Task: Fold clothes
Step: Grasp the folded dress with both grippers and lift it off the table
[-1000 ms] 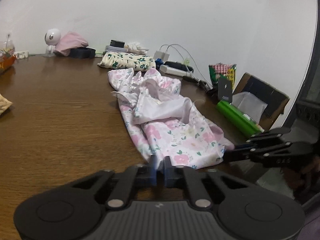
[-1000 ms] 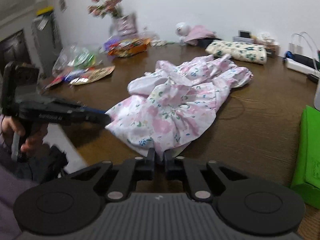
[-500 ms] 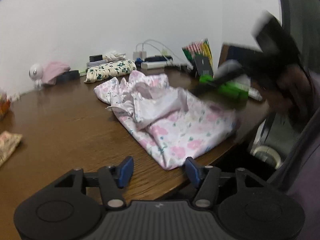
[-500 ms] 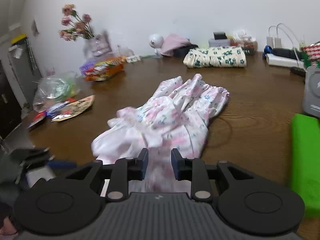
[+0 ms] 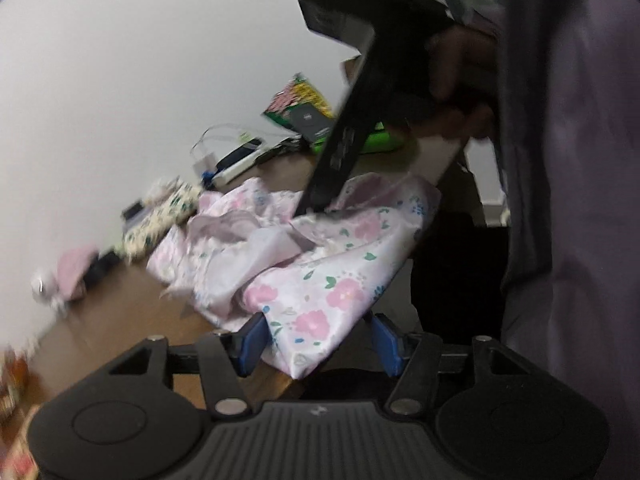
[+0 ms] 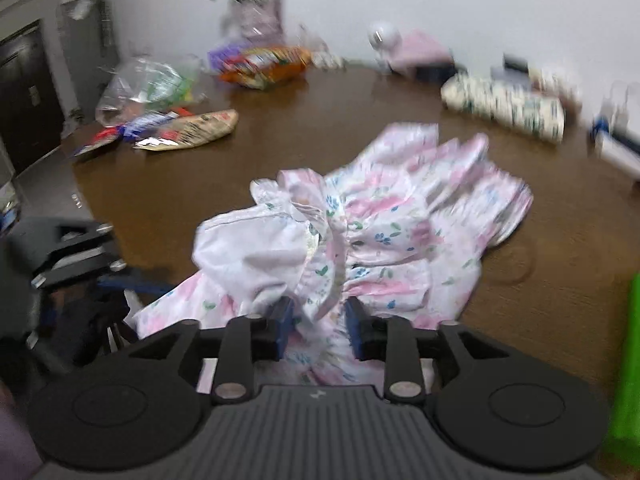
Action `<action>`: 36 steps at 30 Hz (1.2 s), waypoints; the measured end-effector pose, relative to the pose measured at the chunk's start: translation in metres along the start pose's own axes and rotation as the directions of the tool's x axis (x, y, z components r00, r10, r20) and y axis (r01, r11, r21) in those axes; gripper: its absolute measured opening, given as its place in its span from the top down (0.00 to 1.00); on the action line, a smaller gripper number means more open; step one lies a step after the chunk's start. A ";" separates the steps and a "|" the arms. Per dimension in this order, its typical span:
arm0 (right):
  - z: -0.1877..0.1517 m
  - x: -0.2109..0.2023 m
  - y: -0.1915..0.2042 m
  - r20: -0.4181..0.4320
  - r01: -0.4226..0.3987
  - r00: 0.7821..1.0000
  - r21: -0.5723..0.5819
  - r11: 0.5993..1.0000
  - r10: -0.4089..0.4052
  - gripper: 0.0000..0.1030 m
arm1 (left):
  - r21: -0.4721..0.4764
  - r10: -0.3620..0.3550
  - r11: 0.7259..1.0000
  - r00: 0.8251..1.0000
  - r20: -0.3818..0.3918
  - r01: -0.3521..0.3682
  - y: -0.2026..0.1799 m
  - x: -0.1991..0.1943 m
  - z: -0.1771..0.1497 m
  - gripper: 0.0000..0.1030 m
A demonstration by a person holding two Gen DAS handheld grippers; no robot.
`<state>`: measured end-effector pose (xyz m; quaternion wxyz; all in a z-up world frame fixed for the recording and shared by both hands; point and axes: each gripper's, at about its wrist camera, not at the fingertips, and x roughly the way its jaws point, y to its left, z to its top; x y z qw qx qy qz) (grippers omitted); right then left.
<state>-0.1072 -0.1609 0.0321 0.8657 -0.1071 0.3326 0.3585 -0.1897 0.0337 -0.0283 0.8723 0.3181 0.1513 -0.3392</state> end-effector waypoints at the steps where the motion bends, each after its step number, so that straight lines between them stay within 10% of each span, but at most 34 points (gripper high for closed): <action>1: -0.008 -0.015 0.002 0.051 -0.006 0.999 -0.059 0.998 0.009 0.39 | -0.001 -0.009 1.000 1.000 -0.013 0.009 0.002 0.002 -0.002 0.52; 3: -0.026 -0.038 0.007 0.109 -0.033 0.993 -0.158 0.987 0.050 0.21 | -0.031 -0.018 0.999 1.000 -0.009 0.018 0.009 0.002 -0.002 0.58; 10: -0.065 -0.033 0.040 0.078 -0.027 0.995 -0.411 0.911 0.064 0.26 | -0.225 -0.180 0.957 0.983 0.034 0.183 0.042 -0.005 0.002 0.95; 17: -0.061 -0.032 0.029 0.006 -0.103 0.993 -0.382 0.918 0.114 0.90 | -0.261 -0.212 0.940 0.975 0.061 0.221 0.045 -0.028 0.007 0.93; 22: -0.050 -0.045 0.004 -0.054 -0.304 0.952 -0.295 0.906 0.301 0.94 | -0.121 -0.127 0.983 0.988 0.087 0.137 0.037 -0.033 0.008 0.52; 27: -0.029 -0.054 -0.026 -0.034 -0.457 0.888 -0.165 0.874 0.458 0.94 | -0.107 -0.126 0.984 0.984 0.124 0.140 0.049 -0.017 0.014 0.52; 30: -0.019 -0.057 -0.032 -0.048 -0.485 0.874 -0.151 0.861 0.484 0.94 | -0.121 -0.191 0.970 0.967 0.170 0.213 0.061 -0.004 0.021 0.73; 33: -0.014 -0.059 -0.033 -0.067 -0.476 0.879 -0.163 0.864 0.471 0.92 | -0.192 -0.263 0.935 0.946 0.189 0.298 0.074 0.005 0.026 0.88; 36: -0.022 -0.070 -0.030 0.002 -0.355 0.933 -0.186 0.916 0.361 0.37 | -0.314 -0.272 0.890 0.937 0.219 0.332 0.085 0.008 0.023 0.93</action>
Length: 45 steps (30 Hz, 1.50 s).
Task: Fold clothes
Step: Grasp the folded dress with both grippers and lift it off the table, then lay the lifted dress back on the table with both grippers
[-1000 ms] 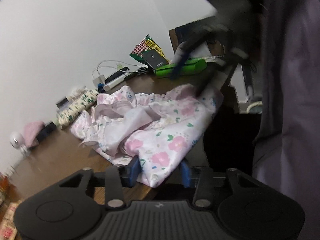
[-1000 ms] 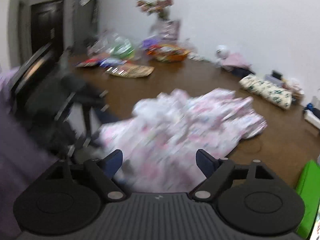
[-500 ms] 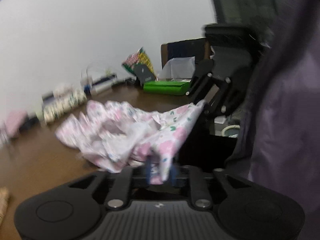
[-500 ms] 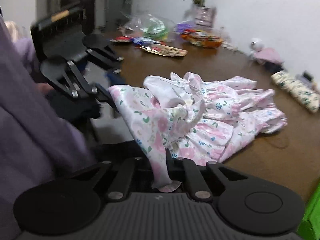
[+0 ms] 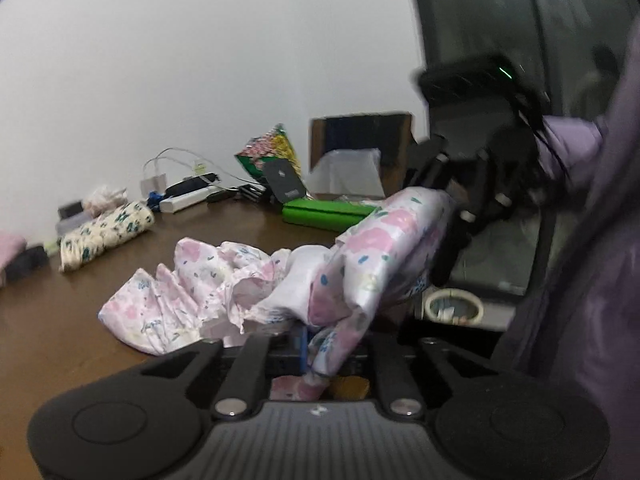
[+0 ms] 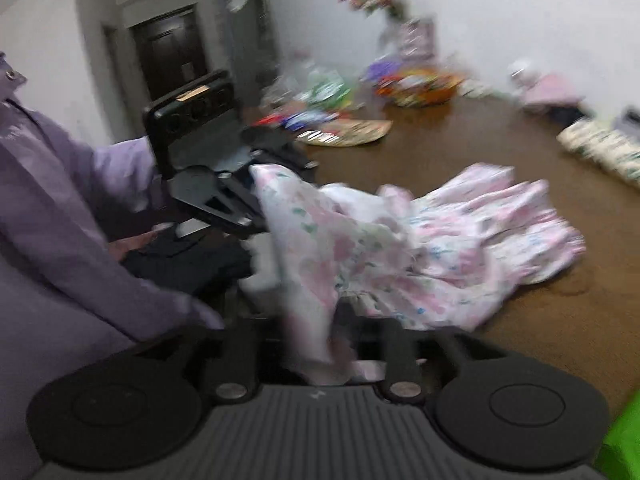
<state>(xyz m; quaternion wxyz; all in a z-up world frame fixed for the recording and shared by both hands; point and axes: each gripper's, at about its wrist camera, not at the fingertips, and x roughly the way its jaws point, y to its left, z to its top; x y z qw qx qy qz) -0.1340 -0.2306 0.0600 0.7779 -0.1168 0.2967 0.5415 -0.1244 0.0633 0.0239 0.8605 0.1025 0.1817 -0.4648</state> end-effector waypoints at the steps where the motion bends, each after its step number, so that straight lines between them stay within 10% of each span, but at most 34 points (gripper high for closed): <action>1: -0.005 -0.003 0.003 0.023 0.063 0.998 -0.006 0.998 -0.063 0.16 | -0.068 -0.008 0.998 1.000 0.008 0.008 0.006 -0.001 0.000 0.93; 9: -0.035 0.009 0.023 0.221 0.272 0.945 -0.115 0.956 -0.242 0.19 | -0.251 -0.078 0.965 0.997 -0.011 0.073 0.023 -0.002 0.008 0.93; 13: -0.019 0.016 -0.012 0.235 0.023 0.971 0.034 0.999 -0.030 0.93 | -0.202 -0.145 0.971 0.988 -0.061 0.130 0.027 -0.005 0.009 0.90; 17: -0.015 0.023 -0.055 0.181 -0.240 0.963 0.225 0.944 0.202 0.93 | -0.089 -0.068 0.994 0.994 -0.089 0.060 0.026 -0.018 0.001 0.70; 21: -0.009 0.030 -0.084 0.177 -0.322 0.945 0.369 0.872 0.274 0.93 | -0.221 -0.034 0.975 0.999 -0.032 0.026 0.045 -0.025 -0.014 0.54; 25: 0.001 0.036 -0.110 0.181 -0.343 0.939 0.483 0.805 0.291 0.93 | -0.410 0.005 0.912 1.000 -0.011 -0.009 0.072 -0.013 -0.017 0.54; 31: 0.001 0.046 -0.146 0.254 -0.363 0.932 0.668 0.650 0.260 0.92 | -0.679 -0.004 0.734 0.999 0.047 0.035 0.113 0.002 -0.020 0.54; 33: -0.005 0.049 -0.161 0.282 -0.363 0.932 0.729 0.581 0.229 0.91 | -0.701 0.026 0.713 0.998 0.052 0.018 0.122 0.003 -0.017 0.51; 40: -0.013 0.062 -0.181 0.238 -0.281 0.960 0.805 0.523 0.150 0.90 | -0.719 0.078 0.694 0.996 0.044 -0.022 0.134 0.028 -0.002 0.42; 42: -0.013 0.066 -0.185 0.237 -0.279 0.960 0.817 0.504 0.147 0.90 | -0.736 0.086 0.677 0.995 0.054 -0.018 0.136 0.037 0.000 0.45; 45: -0.014 0.070 -0.184 0.228 -0.275 0.961 0.829 0.486 0.154 0.90 | -0.782 0.083 0.624 0.995 0.055 -0.009 0.136 0.048 0.000 0.81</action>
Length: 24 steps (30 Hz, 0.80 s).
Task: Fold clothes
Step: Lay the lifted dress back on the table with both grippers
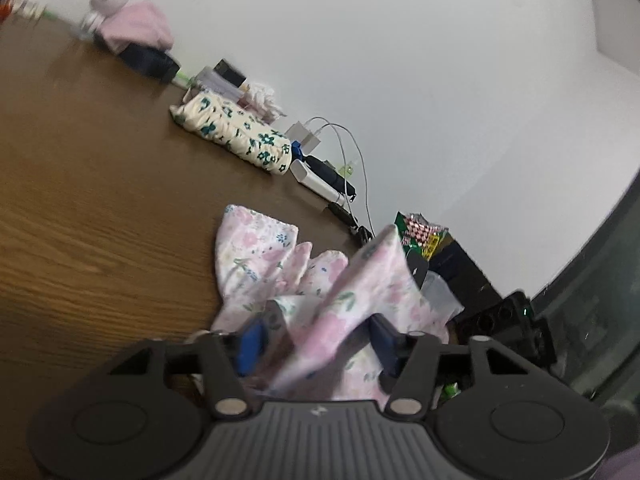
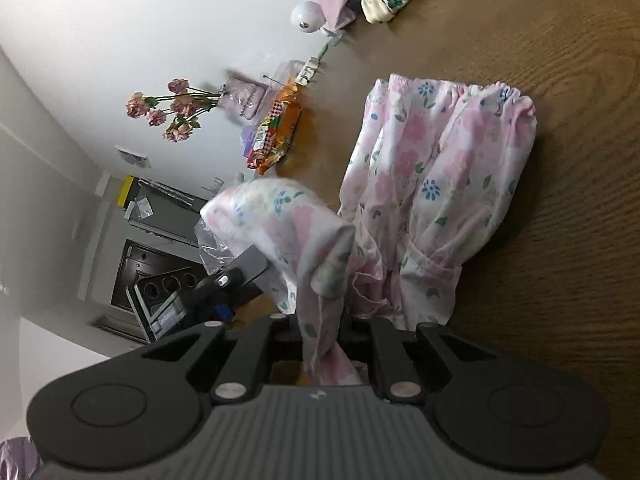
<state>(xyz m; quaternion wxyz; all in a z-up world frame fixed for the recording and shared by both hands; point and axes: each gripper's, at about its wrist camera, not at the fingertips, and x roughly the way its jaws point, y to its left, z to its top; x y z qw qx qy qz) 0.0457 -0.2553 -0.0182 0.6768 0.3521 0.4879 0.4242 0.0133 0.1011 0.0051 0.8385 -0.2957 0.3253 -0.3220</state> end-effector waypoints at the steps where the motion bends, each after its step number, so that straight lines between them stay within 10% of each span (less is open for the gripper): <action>1: -0.001 0.003 0.003 -0.004 0.010 1.000 0.001 1.000 -0.010 0.90 | -0.025 0.009 1.000 1.000 -0.003 -0.009 0.001 0.002 0.000 0.84; 4: -0.006 -0.007 0.023 0.093 0.182 0.981 -0.102 0.978 -0.173 0.70 | -0.174 0.062 0.983 0.998 0.009 -0.060 0.003 -0.004 -0.014 0.89; 6: -0.023 -0.026 0.045 0.285 0.349 0.914 -0.185 0.919 -0.289 0.52 | -0.231 0.090 0.970 0.995 0.050 -0.077 0.001 -0.011 -0.028 0.89; 14: -0.077 -0.024 0.085 0.588 0.538 0.739 -0.220 0.814 -0.329 0.54 | -0.341 0.226 0.924 0.966 0.123 -0.173 -0.014 -0.016 -0.052 0.89; 24: -0.103 -0.006 0.081 0.585 0.546 0.730 -0.188 0.817 -0.354 0.46 | -0.416 0.243 0.896 0.954 0.175 -0.152 -0.030 -0.022 -0.081 0.89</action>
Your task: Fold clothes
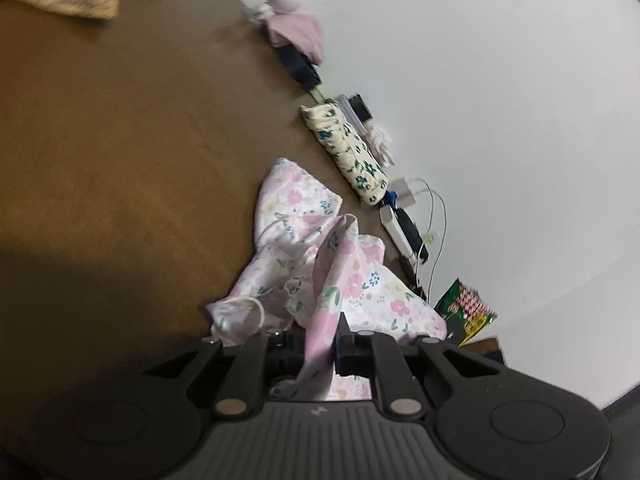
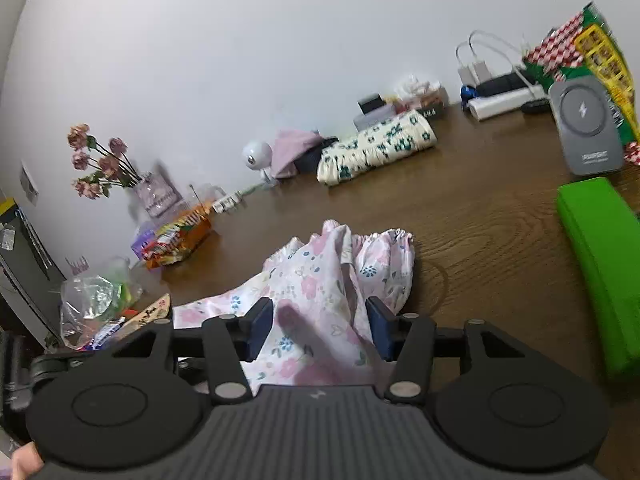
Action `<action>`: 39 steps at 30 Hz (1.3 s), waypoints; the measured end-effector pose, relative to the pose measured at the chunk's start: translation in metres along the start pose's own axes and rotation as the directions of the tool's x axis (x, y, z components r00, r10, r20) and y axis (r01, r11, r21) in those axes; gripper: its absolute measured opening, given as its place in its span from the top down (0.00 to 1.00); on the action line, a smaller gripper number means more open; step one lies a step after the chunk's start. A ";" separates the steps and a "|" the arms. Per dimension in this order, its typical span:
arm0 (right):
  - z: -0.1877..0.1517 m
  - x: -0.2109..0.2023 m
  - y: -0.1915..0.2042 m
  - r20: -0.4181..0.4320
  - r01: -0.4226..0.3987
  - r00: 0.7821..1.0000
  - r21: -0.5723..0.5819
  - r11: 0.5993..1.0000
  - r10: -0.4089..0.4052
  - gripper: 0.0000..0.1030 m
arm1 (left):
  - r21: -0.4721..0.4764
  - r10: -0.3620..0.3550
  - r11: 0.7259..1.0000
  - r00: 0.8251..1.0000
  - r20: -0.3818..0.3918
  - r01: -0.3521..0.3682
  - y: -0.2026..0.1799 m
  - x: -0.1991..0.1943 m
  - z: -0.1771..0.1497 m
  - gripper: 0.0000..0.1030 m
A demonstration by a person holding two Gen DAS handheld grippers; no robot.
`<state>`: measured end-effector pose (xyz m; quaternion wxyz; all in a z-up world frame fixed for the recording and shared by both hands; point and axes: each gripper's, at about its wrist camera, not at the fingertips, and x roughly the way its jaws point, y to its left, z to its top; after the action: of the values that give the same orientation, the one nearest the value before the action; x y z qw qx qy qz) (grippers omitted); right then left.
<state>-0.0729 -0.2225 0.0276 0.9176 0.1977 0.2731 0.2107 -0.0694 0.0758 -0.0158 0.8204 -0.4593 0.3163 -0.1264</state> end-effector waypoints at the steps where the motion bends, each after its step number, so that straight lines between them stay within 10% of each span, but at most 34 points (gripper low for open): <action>1: -0.003 -0.005 0.000 0.001 0.008 1.000 -0.005 1.000 -0.008 0.46 | 0.001 -0.006 1.000 1.000 -0.005 0.006 0.000 0.001 -0.002 0.89; 3: -0.007 -0.002 -0.008 -0.026 0.007 1.000 0.043 0.999 -0.006 0.52 | 0.017 -0.009 1.000 1.000 -0.006 0.009 -0.001 0.000 -0.005 0.89; 5: -0.009 0.008 -0.026 -0.096 -0.038 0.994 0.191 0.981 0.057 0.93 | 0.034 -0.010 0.999 1.000 -0.007 0.011 -0.001 -0.001 -0.008 0.89; 10: -0.012 0.030 -0.080 -0.172 -0.126 0.949 0.562 0.817 0.265 0.94 | 0.161 -0.028 0.987 1.000 -0.007 0.029 -0.002 -0.005 -0.012 0.78; 14: -0.015 0.031 -0.072 -0.206 -0.084 0.955 0.500 0.862 0.212 0.94 | 0.286 0.012 0.958 1.000 0.020 -0.018 -0.021 -0.032 -0.004 0.59; 16: -0.013 0.033 -0.063 -0.220 -0.069 0.958 0.440 0.895 0.182 0.94 | 0.395 0.051 0.915 0.994 0.095 -0.085 -0.043 -0.053 0.001 0.57; 21: -0.006 0.038 -0.049 -0.241 -0.069 0.958 0.334 0.940 0.156 0.93 | 0.693 0.111 0.684 0.971 0.213 -0.230 -0.097 -0.024 -0.006 0.59; 23: -0.003 0.033 -0.046 -0.237 -0.058 0.963 0.292 0.955 0.131 0.89 | 0.653 0.202 0.711 0.966 0.163 -0.259 -0.087 0.010 0.005 0.97; 26: 0.003 0.015 -0.039 -0.197 -0.021 0.978 0.204 0.979 0.062 0.69 | 0.624 0.275 0.727 0.954 0.117 -0.287 -0.069 0.031 0.010 0.96; 33: 0.044 -0.009 0.010 0.028 0.014 1.000 -0.131 0.991 -0.011 0.83 | 0.626 0.281 0.724 0.953 0.115 -0.289 -0.059 0.038 0.011 0.92; 39: 0.013 0.072 0.003 -0.211 0.070 0.972 -0.172 0.983 -0.106 0.89 | 0.592 0.310 0.733 0.939 0.149 -0.336 -0.049 0.030 0.021 0.80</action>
<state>-0.0111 -0.1880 0.0093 0.9034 0.0851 0.3629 0.2120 -0.0289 0.0485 0.0208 0.9395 -0.1112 0.3168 -0.0678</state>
